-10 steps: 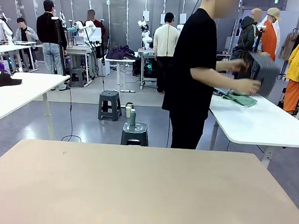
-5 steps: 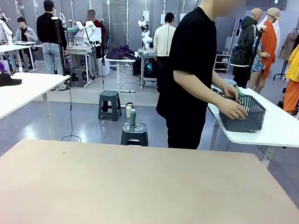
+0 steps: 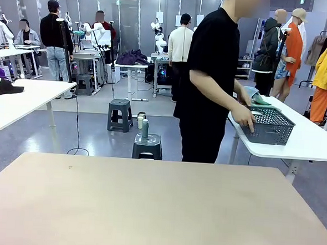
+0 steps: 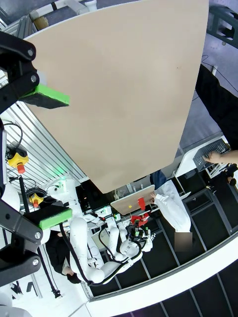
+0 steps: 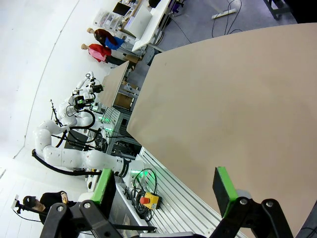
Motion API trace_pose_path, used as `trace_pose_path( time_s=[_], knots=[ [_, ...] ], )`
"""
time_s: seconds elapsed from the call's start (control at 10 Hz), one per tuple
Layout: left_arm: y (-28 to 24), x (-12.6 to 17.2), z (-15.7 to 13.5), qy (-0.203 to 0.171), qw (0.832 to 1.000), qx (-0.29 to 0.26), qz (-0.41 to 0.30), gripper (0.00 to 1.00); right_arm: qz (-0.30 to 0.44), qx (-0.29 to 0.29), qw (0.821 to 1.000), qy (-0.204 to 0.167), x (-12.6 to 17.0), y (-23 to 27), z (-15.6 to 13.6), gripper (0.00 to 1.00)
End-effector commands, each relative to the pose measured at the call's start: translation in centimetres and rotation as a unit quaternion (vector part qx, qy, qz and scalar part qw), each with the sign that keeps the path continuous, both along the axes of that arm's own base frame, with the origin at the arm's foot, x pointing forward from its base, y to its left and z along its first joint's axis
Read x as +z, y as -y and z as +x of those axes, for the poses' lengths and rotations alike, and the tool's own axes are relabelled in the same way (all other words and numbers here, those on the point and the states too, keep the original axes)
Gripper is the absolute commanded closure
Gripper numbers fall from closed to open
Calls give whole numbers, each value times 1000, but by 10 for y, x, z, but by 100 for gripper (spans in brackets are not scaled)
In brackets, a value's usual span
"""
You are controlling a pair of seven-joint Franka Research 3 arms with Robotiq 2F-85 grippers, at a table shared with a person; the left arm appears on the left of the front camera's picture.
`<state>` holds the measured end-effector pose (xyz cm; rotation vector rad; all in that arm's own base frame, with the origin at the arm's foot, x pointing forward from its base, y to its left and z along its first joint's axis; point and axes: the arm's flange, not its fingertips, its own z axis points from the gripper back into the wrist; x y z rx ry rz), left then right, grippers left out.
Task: Fold the towels and place them in the basket.
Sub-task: When a person lays out a Towel with hook on the table, fold it in half twice.
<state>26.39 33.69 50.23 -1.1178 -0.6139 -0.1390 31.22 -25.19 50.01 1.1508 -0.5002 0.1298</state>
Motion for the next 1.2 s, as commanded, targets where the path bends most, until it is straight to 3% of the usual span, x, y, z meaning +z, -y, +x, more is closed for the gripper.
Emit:
trace_pose_path(
  time_s=[0.0, 1.1],
  knots=[
    [1, 1, -2, 8, 1000, -3, -8, 0, 6, 2, 1000, 10, 1, 1, 1, 0],
    [1, 1, -2, 8, 1000, -3, -8, 0, 6, 2, 1000, 10, 1, 1, 1, 0]
  ],
)
